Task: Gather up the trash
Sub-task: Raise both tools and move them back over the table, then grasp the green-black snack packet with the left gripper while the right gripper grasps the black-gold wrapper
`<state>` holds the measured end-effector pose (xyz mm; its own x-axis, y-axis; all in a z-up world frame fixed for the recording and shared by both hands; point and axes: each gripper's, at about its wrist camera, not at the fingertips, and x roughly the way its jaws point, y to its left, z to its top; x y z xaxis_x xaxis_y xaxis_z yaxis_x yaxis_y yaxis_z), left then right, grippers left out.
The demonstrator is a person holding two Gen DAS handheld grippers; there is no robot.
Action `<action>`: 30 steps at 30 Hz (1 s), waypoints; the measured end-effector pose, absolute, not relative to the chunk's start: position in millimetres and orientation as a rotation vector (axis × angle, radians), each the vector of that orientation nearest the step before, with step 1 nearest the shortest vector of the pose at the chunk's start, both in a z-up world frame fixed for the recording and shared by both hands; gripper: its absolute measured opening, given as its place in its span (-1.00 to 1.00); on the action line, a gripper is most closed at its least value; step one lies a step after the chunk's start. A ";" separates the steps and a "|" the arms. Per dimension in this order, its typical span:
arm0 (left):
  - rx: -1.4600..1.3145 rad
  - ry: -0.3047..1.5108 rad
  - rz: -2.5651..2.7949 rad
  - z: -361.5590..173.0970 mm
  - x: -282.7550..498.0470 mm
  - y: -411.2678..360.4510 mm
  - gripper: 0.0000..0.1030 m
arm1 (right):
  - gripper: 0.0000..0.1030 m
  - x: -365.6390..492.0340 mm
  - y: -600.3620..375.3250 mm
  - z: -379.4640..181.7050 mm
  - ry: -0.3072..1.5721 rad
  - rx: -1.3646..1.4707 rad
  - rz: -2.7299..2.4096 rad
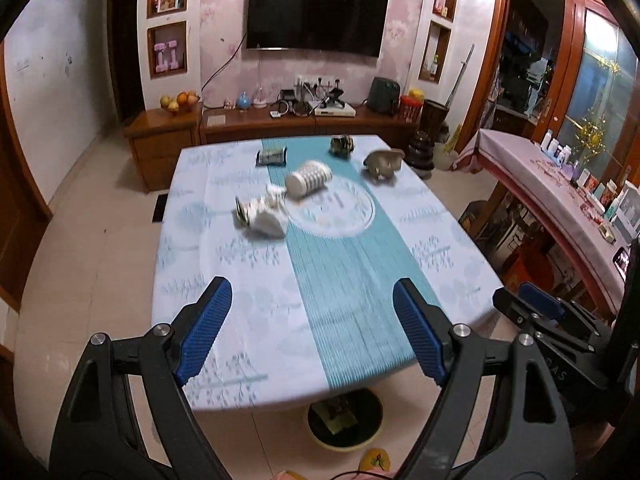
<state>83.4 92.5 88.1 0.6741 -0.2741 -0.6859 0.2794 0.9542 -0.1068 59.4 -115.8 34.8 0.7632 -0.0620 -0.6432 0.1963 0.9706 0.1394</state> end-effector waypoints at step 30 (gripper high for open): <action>-0.170 1.006 -0.004 55.9 426.3 -32.6 0.58 | 0.23 540.0 -314.0 30.0 0.884 0.233 0.293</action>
